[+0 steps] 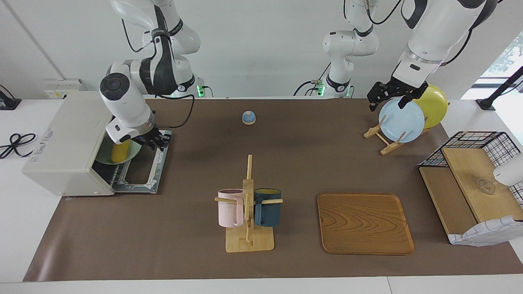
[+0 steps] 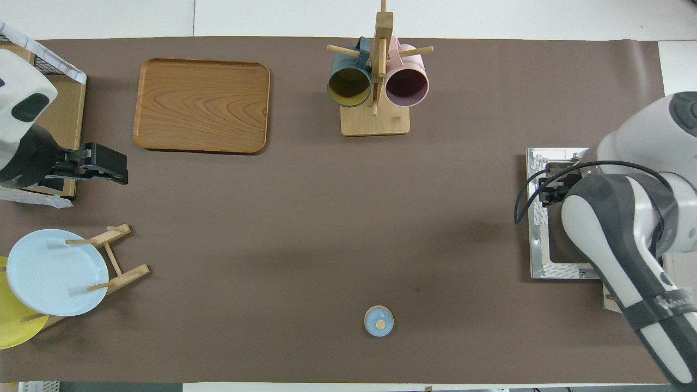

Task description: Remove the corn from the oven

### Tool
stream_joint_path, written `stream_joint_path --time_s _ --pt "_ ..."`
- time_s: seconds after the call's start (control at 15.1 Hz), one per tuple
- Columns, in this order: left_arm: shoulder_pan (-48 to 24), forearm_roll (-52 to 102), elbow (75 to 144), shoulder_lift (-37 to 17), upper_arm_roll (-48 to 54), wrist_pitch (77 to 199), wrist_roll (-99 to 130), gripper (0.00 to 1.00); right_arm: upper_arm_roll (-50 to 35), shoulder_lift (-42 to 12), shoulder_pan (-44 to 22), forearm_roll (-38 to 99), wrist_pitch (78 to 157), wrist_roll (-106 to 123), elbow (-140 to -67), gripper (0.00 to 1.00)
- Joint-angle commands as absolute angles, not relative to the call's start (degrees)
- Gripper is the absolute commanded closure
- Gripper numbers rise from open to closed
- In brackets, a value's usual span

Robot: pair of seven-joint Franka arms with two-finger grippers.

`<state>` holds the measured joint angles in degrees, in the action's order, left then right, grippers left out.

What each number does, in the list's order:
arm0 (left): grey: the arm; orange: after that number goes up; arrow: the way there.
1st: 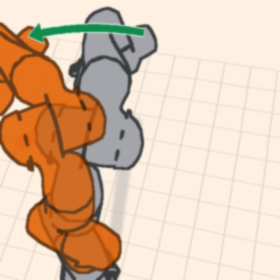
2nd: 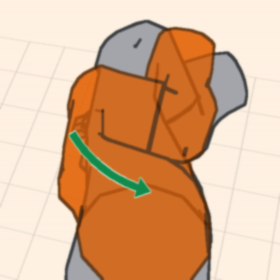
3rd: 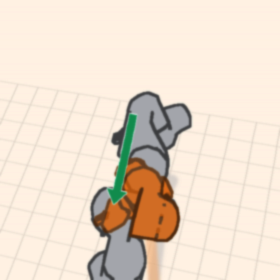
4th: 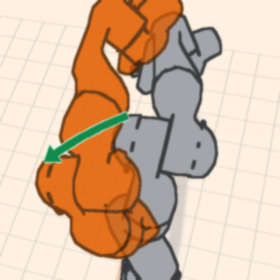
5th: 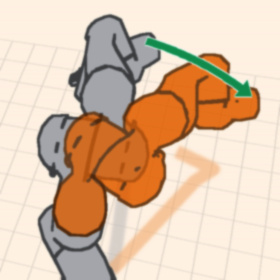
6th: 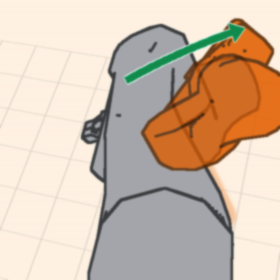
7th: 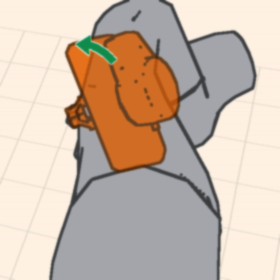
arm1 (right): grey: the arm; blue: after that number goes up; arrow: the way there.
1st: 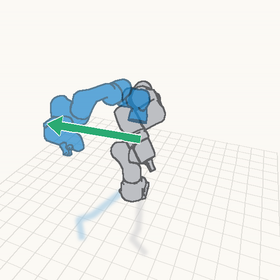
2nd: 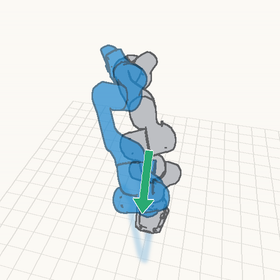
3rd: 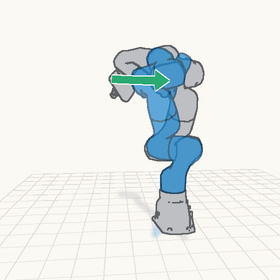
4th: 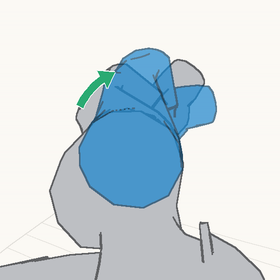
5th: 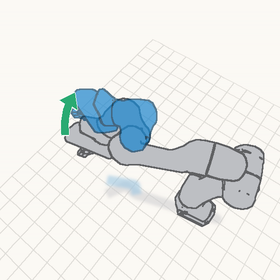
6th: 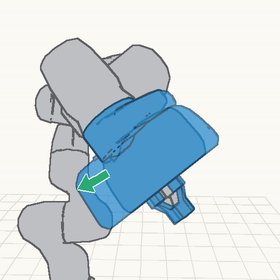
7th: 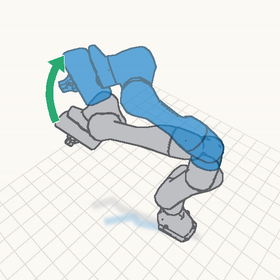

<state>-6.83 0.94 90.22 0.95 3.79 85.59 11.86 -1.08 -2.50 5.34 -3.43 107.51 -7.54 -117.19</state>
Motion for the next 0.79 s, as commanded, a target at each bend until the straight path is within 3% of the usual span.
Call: stream_joint_path --time_s 0.0,0.46,0.53,0.66,0.73 --pt "-6.5 -0.26 92.11 2.64 4.04 86.57 11.87 0.0 -1.76 -0.88 6.15 -3.96 110.47 -5.71 -121.02 0.54" --pt "-6.5 -0.18 92.11 2.55 4.13 86.84 11.95 0.0 -1.67 1.14 8.87 -5.18 116.27 -2.38 -126.91 0.55" --pt "-6.5 -0.18 92.11 2.55 4.13 86.84 11.95 0.0 -1.67 1.14 8.96 -5.27 116.28 -1.76 -127.09 0.62" --pt "-6.5 -0.18 92.11 2.55 4.13 86.84 11.95 0.0 -1.76 1.14 8.79 -5.36 116.19 -1.23 -127.09 0.89" --pt "-6.5 -0.18 92.11 2.55 4.13 86.84 12.13 0.0 -1.76 1.14 8.79 -5.36 116.28 -1.23 -127.09 0.93"
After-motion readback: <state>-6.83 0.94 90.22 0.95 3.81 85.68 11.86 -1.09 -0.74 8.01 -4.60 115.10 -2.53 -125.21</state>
